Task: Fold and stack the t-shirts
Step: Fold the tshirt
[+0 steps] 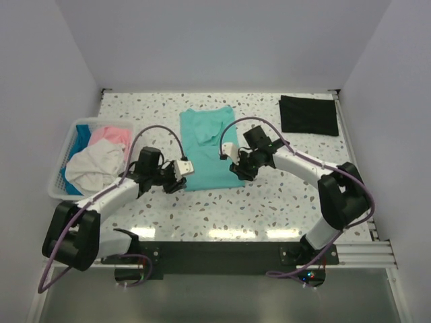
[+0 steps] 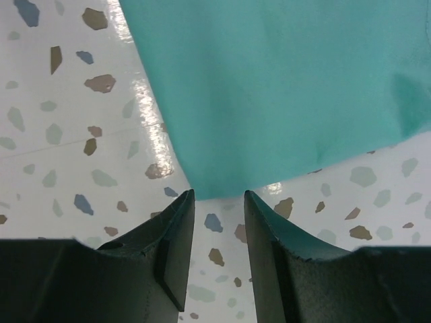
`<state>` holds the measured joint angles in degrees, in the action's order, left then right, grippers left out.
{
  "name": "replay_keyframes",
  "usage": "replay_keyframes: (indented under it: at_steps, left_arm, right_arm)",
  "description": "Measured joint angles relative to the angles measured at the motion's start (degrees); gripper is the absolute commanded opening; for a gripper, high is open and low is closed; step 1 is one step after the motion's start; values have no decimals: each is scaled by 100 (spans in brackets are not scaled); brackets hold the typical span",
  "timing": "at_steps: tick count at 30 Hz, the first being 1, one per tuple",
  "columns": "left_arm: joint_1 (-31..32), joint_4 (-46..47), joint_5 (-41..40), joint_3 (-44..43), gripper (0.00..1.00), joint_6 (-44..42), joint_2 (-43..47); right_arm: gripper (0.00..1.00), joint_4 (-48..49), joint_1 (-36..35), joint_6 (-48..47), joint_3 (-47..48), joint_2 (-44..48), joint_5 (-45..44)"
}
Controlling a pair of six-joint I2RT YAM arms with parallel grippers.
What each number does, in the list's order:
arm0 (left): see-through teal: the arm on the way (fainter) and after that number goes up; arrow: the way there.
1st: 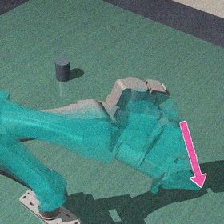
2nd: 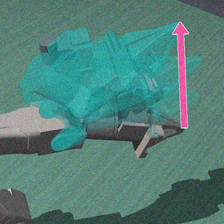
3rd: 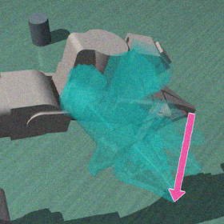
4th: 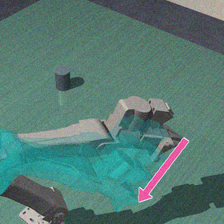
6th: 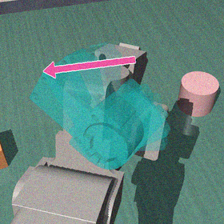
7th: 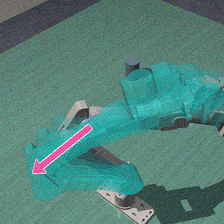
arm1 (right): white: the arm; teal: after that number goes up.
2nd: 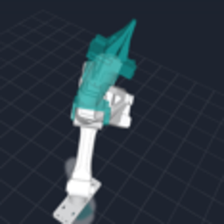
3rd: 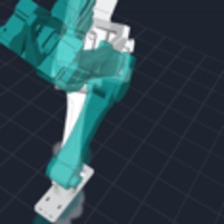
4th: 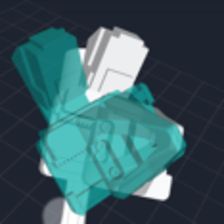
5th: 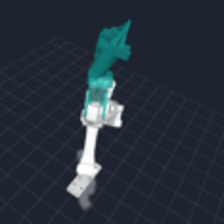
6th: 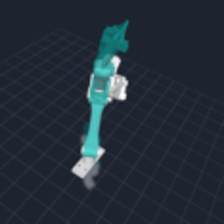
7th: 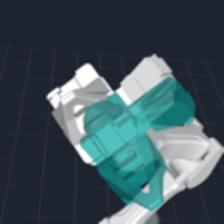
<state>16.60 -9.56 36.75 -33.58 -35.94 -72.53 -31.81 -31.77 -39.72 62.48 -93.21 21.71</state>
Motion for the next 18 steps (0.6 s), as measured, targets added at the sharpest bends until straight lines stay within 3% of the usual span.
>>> replay_keyframes:
  at_steps: [7, 13, 18]
  left_arm:
    - [767, 339, -551, 459, 45, -820, -7]
    - [868, 560, -796, 461, 48, -1139, -345]
    - [872, 612, -745, 393, 34, -1403, -664]
  right_arm:
    - [39, 444, -52, -245, -133, -387, -232]
    - [41, 485, -138, -356, -240, -505, -254]
    - [43, 393, -162, -501, -271, -505, -264]
